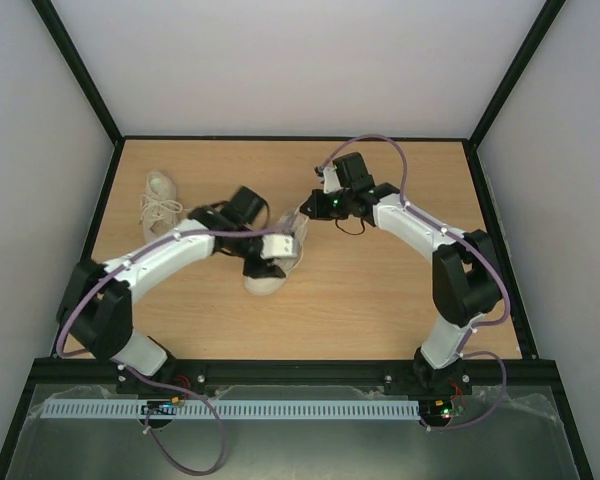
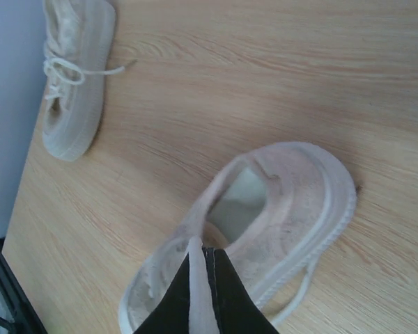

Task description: Tie the shoes

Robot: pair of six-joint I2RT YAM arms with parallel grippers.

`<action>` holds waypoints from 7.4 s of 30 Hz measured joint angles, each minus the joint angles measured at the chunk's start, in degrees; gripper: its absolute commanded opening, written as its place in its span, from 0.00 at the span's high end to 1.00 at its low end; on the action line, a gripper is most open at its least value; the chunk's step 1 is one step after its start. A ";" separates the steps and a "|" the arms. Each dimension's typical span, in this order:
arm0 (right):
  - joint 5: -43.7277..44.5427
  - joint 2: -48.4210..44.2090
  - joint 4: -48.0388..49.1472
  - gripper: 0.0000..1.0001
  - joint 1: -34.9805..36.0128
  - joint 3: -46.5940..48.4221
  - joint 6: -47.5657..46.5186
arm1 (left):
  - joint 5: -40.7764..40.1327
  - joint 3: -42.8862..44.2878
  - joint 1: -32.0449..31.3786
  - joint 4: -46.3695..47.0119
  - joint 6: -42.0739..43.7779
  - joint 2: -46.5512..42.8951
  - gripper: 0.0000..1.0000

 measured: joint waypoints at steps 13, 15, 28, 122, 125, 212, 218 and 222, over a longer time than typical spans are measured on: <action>0.04 3.65 -6.25 0.99 -1.31 1.64 -1.29 | -31.67 -1.81 -17.68 11.61 4.70 14.88 0.36; 0.39 4.22 -7.02 0.99 -1.31 3.41 -1.53 | -36.13 -1.95 -17.75 13.88 4.09 15.96 0.37; 0.79 5.11 -7.13 0.99 -1.29 5.53 -1.77 | -55.52 -1.33 -20.52 24.22 3.30 23.06 0.87; -3.45 3.30 12.33 0.49 6.14 -1.36 22.36 | 10.64 -5.07 9.79 22.32 -21.88 4.42 0.97; -3.43 3.30 10.88 0.44 5.75 -1.29 21.51 | 11.52 -5.07 10.34 23.06 -22.56 4.46 0.97; 13.77 5.09 7.96 0.99 5.55 7.37 -3.15 | 0.20 -4.15 11.15 32.98 -18.38 11.72 0.33; 11.39 7.39 7.82 0.99 3.89 7.37 3.02 | -1.88 -4.15 10.25 36.17 -17.18 12.81 0.50; 9.29 7.48 7.93 0.99 2.93 7.37 6.80 | -3.15 -4.15 9.92 37.24 -15.47 14.01 0.55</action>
